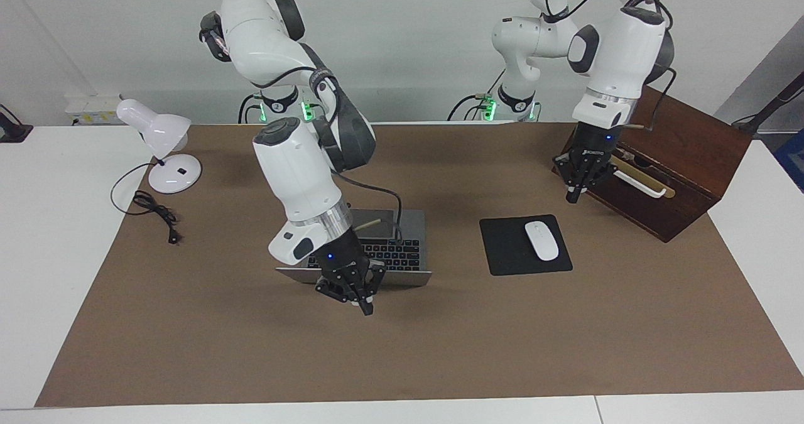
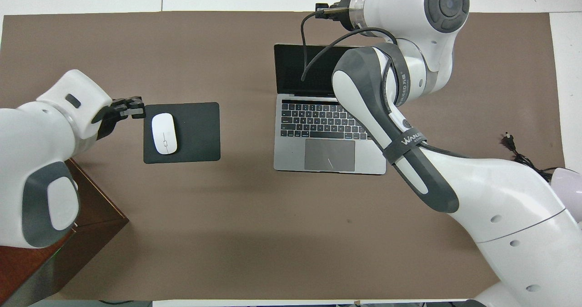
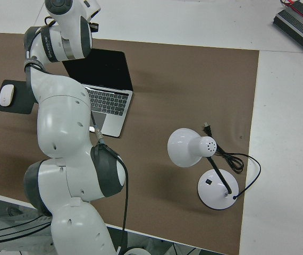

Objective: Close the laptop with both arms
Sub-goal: 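Reach the right gripper to the laptop lid while the left gripper advances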

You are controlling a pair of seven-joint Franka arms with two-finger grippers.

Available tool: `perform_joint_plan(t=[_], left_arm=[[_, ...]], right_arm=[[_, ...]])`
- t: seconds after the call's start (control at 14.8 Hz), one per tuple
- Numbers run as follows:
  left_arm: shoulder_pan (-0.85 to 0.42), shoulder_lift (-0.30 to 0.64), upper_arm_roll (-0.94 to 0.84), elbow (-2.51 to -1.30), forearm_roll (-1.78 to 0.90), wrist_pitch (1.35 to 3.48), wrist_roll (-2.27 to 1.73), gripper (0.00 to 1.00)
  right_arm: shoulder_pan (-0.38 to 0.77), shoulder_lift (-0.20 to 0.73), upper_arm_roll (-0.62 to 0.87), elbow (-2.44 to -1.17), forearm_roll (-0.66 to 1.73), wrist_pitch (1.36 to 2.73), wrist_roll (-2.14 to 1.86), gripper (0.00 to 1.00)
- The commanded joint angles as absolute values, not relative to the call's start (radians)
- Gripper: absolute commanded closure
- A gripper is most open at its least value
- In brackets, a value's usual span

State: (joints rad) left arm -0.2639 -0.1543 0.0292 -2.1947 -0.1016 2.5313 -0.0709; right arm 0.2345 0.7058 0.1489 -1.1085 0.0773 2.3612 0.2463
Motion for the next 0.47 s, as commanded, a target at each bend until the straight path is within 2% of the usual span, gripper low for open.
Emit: perform_joint_plan(t=[0.0, 0.41], left_arm=[[-0.352, -0.178, 0.043, -2.304, -0.109, 2.695, -0.106, 1.0], [-0.511, -0.065, 0.044, -2.401, -0.107, 3.031, -0.086, 1.0]], right_arm=[[0.226, 0.718, 0.147, -1.083, 0.069, 2.341, 0.261, 1.0], [0.2, 0.71, 0.144, -1.078, 0.071, 2.234, 0.259, 1.0]])
